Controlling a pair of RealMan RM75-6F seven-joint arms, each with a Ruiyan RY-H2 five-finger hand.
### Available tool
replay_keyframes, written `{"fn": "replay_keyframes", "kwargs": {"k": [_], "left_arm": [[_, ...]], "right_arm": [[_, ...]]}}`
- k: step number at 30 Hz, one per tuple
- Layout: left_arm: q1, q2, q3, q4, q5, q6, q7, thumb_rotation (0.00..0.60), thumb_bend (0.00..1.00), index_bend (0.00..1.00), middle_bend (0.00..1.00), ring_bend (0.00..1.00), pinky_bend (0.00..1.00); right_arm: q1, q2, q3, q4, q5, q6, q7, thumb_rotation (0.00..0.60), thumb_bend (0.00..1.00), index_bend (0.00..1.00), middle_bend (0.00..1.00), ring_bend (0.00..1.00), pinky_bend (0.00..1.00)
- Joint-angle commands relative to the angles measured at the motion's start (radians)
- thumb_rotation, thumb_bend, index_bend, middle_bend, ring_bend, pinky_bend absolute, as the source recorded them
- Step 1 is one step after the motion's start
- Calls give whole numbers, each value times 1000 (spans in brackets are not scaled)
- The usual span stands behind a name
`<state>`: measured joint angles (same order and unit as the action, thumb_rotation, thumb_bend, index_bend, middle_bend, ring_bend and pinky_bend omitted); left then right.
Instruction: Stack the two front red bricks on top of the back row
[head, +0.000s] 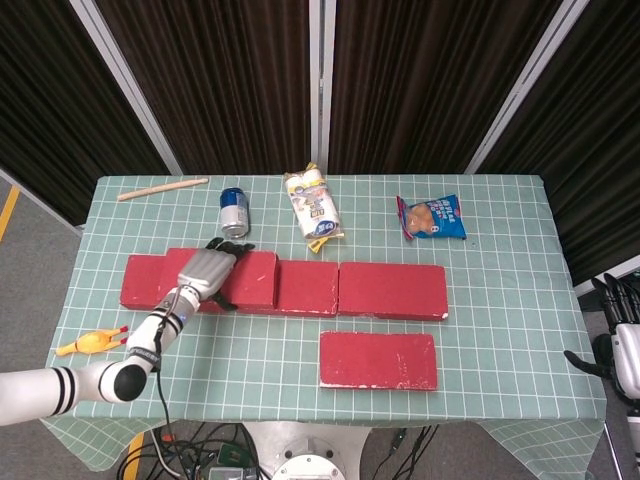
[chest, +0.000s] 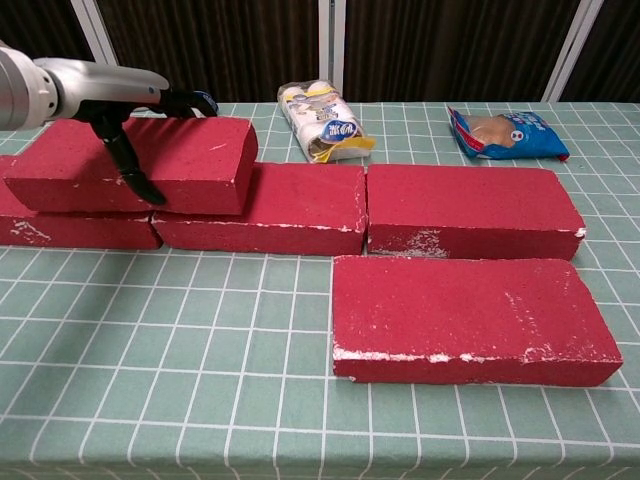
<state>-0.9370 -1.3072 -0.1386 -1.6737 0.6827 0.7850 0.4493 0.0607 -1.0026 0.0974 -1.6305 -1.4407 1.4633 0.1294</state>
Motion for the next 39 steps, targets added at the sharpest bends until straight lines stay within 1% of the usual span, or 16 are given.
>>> {"fn": "replay_keyframes", "kwargs": {"k": [1, 10, 22, 39], "left_arm": [[-5, -1, 8, 5, 0, 2, 0, 600, 41, 69, 162, 105, 0], [-15, -16, 26, 28, 23, 1, -17, 600, 41, 69, 162, 105, 0], [-14, -37, 32, 61, 37, 0, -63, 600, 39, 69, 162, 105, 0], [-29, -49, 43, 68, 21, -2, -68, 600, 39, 69, 162, 105, 0]], "right_arm": [[0, 1, 0, -3, 0, 0, -3, 600, 0, 0, 0, 0, 0], [-1, 0, -3, -6, -1, 0, -7, 600, 0, 0, 0, 0, 0], [3, -6, -6, -3, -1, -10, -11, 600, 0, 0, 0, 0, 0], [4, -8, -7, -1, 2, -15, -11, 600, 0, 0, 0, 0, 0]]}}
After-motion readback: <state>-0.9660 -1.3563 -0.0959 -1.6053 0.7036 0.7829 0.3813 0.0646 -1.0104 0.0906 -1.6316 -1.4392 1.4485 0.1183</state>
